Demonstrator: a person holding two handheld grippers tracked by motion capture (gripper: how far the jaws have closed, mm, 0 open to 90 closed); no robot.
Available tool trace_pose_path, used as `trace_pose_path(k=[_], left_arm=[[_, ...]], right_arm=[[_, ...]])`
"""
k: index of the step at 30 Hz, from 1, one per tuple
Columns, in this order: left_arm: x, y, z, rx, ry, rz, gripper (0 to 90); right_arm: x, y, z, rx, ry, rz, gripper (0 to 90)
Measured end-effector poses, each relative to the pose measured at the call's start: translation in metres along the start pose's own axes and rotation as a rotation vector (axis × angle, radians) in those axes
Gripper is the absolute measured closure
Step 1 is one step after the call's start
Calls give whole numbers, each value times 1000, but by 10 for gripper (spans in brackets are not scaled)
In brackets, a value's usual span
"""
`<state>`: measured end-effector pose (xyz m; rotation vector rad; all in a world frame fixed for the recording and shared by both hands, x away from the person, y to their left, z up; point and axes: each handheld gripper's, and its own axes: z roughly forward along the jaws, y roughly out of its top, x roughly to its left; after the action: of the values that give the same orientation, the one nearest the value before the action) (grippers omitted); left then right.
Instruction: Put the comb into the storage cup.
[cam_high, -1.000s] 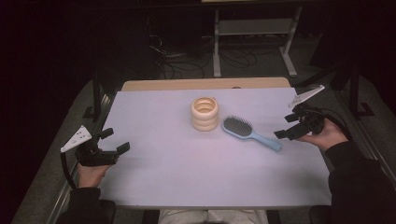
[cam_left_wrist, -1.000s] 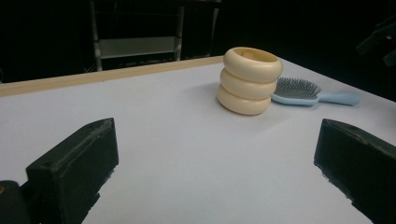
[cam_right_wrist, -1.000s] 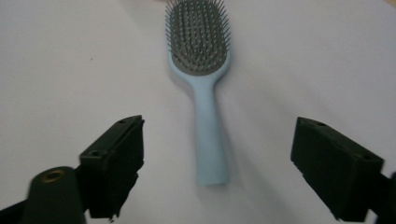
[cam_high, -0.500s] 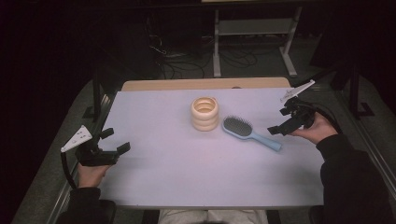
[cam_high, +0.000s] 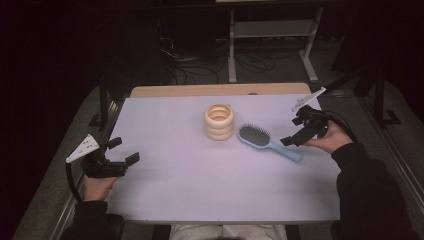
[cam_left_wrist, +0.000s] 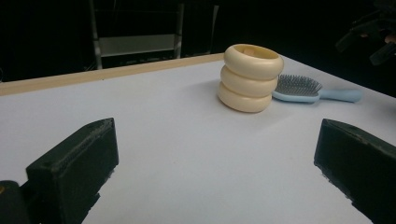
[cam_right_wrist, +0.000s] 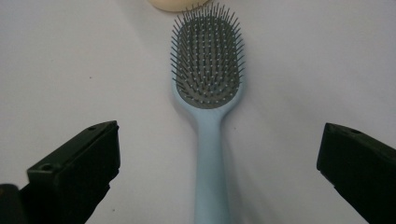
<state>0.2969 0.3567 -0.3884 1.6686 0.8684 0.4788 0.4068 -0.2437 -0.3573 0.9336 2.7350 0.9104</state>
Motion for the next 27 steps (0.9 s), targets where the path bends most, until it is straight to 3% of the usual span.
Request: trace_pose_path(k=[27], left_arm=[[0,0,0,2,-3,1,0]], right_arm=[[5,7,55,130,28,-52,0]])
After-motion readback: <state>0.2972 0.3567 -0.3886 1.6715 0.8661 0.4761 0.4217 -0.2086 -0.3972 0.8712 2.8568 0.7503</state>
